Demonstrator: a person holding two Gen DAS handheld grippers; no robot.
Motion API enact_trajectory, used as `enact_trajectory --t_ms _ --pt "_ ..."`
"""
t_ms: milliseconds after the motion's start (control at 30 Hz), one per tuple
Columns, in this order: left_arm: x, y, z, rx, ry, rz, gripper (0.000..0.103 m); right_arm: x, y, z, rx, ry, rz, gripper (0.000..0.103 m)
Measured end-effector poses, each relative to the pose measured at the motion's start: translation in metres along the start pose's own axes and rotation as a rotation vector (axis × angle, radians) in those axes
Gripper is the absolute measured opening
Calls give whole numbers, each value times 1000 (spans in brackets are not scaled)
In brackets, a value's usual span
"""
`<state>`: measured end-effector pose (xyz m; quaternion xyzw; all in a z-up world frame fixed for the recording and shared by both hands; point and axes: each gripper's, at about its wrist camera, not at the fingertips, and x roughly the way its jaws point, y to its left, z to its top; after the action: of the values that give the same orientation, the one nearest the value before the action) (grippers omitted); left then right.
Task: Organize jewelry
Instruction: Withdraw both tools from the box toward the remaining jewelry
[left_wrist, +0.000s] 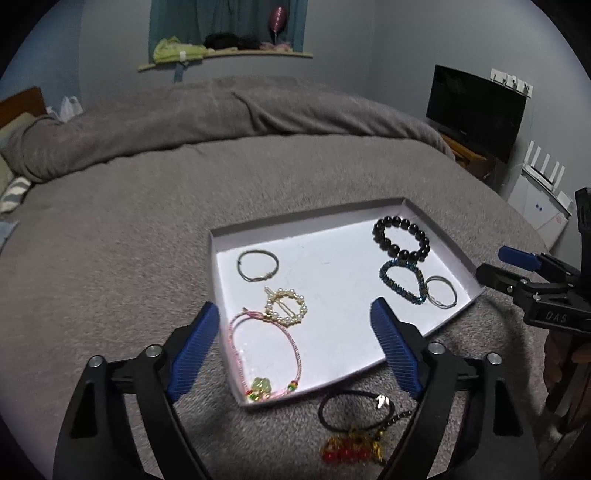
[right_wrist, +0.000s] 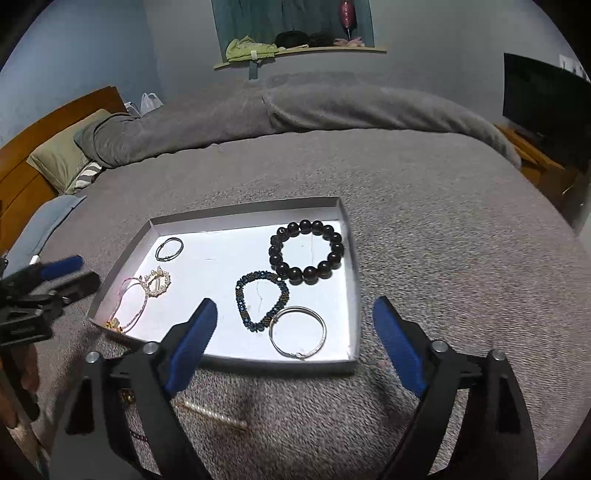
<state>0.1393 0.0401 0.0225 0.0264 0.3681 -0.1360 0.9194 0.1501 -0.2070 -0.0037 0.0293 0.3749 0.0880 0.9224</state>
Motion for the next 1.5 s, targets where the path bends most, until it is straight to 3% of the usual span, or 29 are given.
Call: enact_trajectory --t_ms 67,367,733,900,1133,1500 --pt "-10 0 -1 4 -16 5 91 -5 1 -1 -13 -2 -7 98" --pt "-49 9 -12 -41 -62 47 94 -30 11 -12 -65 -23 -95 97" --pt "-79 6 -31 -58 -71 26 94 -51 16 -29 -61 -21 -162 97" --pt "-84 1 -41 -50 -58 27 94 -57 26 -40 -125 -3 -205 97" --pt "-90 4 -59 -69 -41 30 94 -65 26 -56 -114 30 -110 97" --pt "-81 10 -99 -58 28 100 94 -71 20 -80 -128 32 -107 97"
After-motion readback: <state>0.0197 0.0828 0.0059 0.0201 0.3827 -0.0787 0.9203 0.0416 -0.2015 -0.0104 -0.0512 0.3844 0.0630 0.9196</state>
